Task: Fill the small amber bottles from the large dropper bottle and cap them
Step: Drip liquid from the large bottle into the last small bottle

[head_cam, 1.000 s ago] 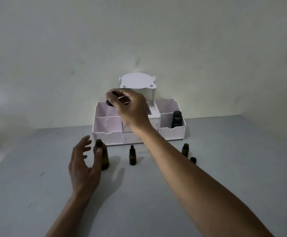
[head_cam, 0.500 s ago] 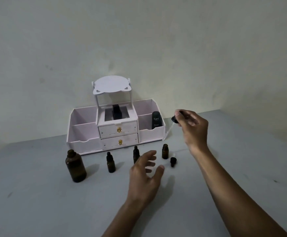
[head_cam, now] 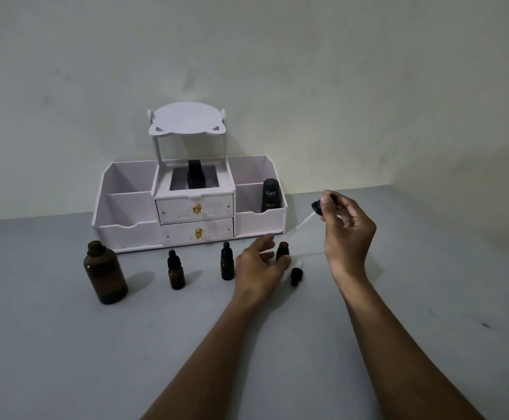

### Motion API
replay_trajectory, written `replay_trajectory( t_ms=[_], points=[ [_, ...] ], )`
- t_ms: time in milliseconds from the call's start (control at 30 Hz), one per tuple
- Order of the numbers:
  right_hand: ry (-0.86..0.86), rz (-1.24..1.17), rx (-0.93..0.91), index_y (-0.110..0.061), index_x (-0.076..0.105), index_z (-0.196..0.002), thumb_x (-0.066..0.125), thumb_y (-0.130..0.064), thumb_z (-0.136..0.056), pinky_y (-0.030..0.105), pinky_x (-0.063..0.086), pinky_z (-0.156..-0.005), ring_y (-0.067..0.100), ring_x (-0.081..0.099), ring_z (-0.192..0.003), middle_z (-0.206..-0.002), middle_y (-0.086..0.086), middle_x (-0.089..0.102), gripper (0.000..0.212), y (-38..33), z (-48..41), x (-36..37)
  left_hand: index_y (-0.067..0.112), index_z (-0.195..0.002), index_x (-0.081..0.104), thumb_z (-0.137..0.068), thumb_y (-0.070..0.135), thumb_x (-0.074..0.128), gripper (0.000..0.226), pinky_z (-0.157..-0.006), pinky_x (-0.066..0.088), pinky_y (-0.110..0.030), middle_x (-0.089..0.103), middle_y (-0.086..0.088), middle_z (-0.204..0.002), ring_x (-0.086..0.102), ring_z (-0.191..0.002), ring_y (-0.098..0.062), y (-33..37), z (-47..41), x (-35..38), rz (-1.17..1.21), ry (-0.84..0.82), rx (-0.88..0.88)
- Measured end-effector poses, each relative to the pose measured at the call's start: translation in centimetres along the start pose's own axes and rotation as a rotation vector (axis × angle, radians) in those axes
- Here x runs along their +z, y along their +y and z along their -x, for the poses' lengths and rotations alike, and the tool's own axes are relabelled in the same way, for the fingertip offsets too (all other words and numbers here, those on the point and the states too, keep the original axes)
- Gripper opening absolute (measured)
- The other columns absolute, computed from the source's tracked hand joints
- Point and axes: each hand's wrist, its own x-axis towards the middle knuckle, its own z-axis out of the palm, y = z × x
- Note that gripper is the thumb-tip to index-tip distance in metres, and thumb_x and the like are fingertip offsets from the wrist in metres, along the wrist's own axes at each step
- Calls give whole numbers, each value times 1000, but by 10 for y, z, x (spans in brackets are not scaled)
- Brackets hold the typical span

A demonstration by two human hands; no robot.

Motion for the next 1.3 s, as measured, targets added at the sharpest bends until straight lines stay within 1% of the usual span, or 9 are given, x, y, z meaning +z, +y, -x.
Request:
replay_trajectory(
  t_ms=[233, 333, 600, 700, 867, 1000, 1100, 1200, 1300],
  points=[
    [-50, 11, -2, -5, 72, -98, 70, -11, -91, 27, 60, -77, -1, 70, -75, -84, -3, 73, 9, 3, -1, 3, 13, -135, 63, -82, 17, 81, 56, -103, 54, -32, 72, -1, -123, 70, -105, -9, -2, -4, 0, -35, -22, 26],
    [-105, 29, -19, -11, 73, -95, 71, -12, -90, 28, 59, -77, 4, 72, -76, -83, -3, 73, 5, 5, 0, 3, 16, -129, 68, -81, 21, 82, 50, -101, 54, -30, 76, 3, -113, 71, -101, -6, -3, -4, 1, -68, -5, 49],
    [-184, 103, -77, -21, 73, -89, 74, -23, -88, 45, 60, -79, 25, 74, -83, -86, 6, 75, 2, 14, 2, 7, 15, -118, 75, -86, 10, 74, 32, -82, 47, -1, 78, 2, -104, 71, -93, -3, -3, -2, 2, -114, 4, 75],
    [-165, 132, -90, -14, 71, -81, 73, -27, -86, 49, 59, -76, 28, 73, -78, -80, 9, 74, 14, 15, -3, 7, 15, -117, 75, -87, 10, 74, 31, -81, 45, 1, 78, 2, -105, 71, -95, -3, -2, -1, 2, -117, 2, 76],
    [-144, 165, -112, -31, 65, -72, 74, -26, -84, 50, 58, -73, 31, 71, -75, -75, 10, 72, 16, 13, -5, 8, 15, -114, 76, -87, 8, 72, 28, -79, 43, 3, 77, 5, -98, 69, -89, -1, 0, 0, 2, -123, 3, 82],
    [-136, 173, -127, -26, 66, -72, 75, -18, -85, 47, 58, -73, 30, 71, -75, -75, 10, 71, 18, 11, -4, 9, 14, -113, 76, -88, 7, 72, 27, -74, 39, 7, 73, 10, -93, 65, -83, 3, 0, 1, 2, -136, 3, 87],
    [-139, 171, -133, -16, 71, -78, 77, -19, -85, 44, 58, -72, 28, 70, -75, -77, 8, 72, 9, 11, -2, 8, 14, -114, 76, -87, 7, 73, 28, -75, 38, 7, 76, 6, -98, 67, -88, -1, 0, 0, 1, -140, 11, 98],
    [-149, 160, -162, -20, 72, -84, 76, -22, -86, 41, 58, -72, 23, 70, -76, -81, 3, 72, 5, 8, 0, 9, 13, -114, 76, -87, 5, 72, 29, -76, 39, 6, 74, 8, -95, 66, -86, 2, 0, 0, 1, -137, 7, 105],
    [-147, 145, -176, -24, 72, -88, 74, -24, -88, 38, 58, -73, 17, 70, -82, -86, -2, 73, 2, 0, -1, 8, 15, -119, 74, -88, 8, 72, 32, -90, 50, -8, 75, 6, -101, 70, -95, -3, -1, 1, 1, -128, 6, 85]
  ],
)
